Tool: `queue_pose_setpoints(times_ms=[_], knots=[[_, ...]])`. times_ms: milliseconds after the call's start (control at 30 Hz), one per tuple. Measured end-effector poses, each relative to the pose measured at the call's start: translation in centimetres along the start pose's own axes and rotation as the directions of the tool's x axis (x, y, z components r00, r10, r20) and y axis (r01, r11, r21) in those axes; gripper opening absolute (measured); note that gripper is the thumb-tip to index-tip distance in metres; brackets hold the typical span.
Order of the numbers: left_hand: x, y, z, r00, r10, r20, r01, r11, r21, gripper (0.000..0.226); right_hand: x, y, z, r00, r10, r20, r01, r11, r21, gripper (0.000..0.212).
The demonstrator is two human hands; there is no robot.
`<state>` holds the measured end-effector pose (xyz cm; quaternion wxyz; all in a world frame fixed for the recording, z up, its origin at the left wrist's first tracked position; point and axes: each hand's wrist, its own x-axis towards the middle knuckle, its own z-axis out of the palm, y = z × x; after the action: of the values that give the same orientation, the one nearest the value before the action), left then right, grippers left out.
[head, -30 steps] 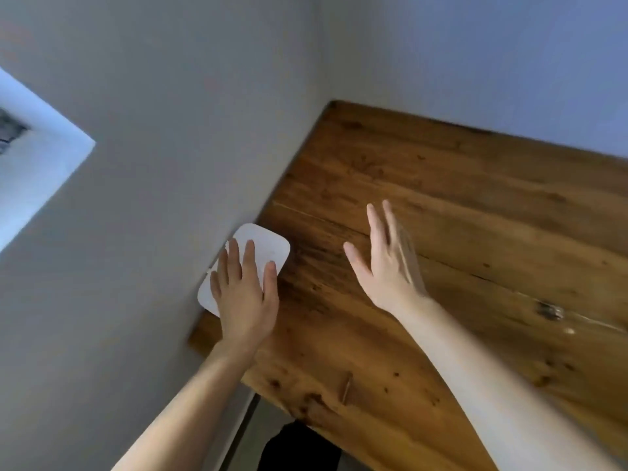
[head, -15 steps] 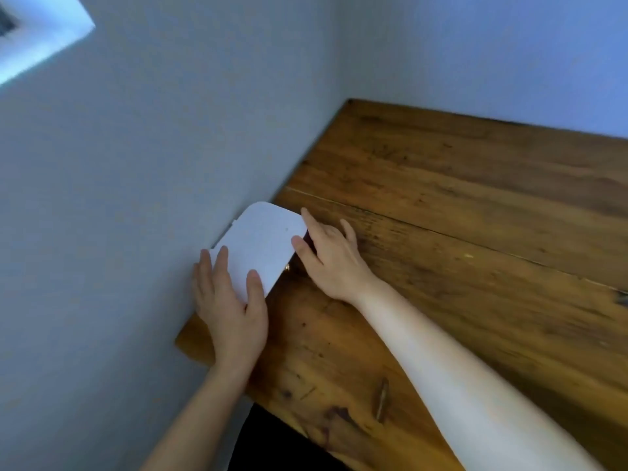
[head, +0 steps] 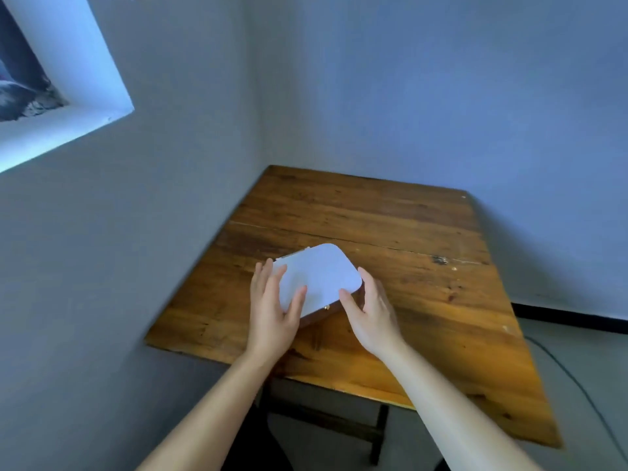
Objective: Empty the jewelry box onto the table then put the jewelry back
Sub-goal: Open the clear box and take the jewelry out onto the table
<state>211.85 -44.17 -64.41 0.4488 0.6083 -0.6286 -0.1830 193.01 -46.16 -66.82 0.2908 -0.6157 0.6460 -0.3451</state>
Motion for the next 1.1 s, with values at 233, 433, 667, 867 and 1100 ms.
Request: queue_pose_setpoints(times_ms=[233, 433, 667, 867, 1100], knots=[[-2.7, 0.3, 2.9, 0.984, 0.03, 0.175, -0.021, 0.998, -0.054, 0.051, -5.2, 3.5, -2.5, 0.995, 0.059, -0.075, -0.062, 0.997, -0.043, 0.063], [-1.0, -1.4, 1.2, 0.883, 0.061, 0.465, -0.182, 0.959, 0.219, 0.086, -6.5, 4.8, -1.9, 0.995, -0.042, -0.086, 0.032, 0.993, -0.115, 0.072], [-0.1, -0.7, 0.2, 0.888, 0.146, 0.436, -0.307, 0.894, 0.327, 0.091, -6.4, 5.5, -1.4, 0.997, -0.049, -0.067, 0.036, 0.982, -0.185, 0.082], [1.3, 1.0, -1.4, 0.915, 0.116, 0.387, -0.18, 0.975, 0.134, 0.062, -6.5, 5.5, -1.3, 0.993, -0.085, -0.085, 0.067, 0.979, -0.194, 0.091], [4.9, 0.3, -1.0, 0.977, -0.213, -0.003, 0.209, 0.962, -0.175, 0.01, -6.5, 5.5, -1.3, 0.989, -0.133, -0.063, 0.115, 0.965, -0.238, 0.065]])
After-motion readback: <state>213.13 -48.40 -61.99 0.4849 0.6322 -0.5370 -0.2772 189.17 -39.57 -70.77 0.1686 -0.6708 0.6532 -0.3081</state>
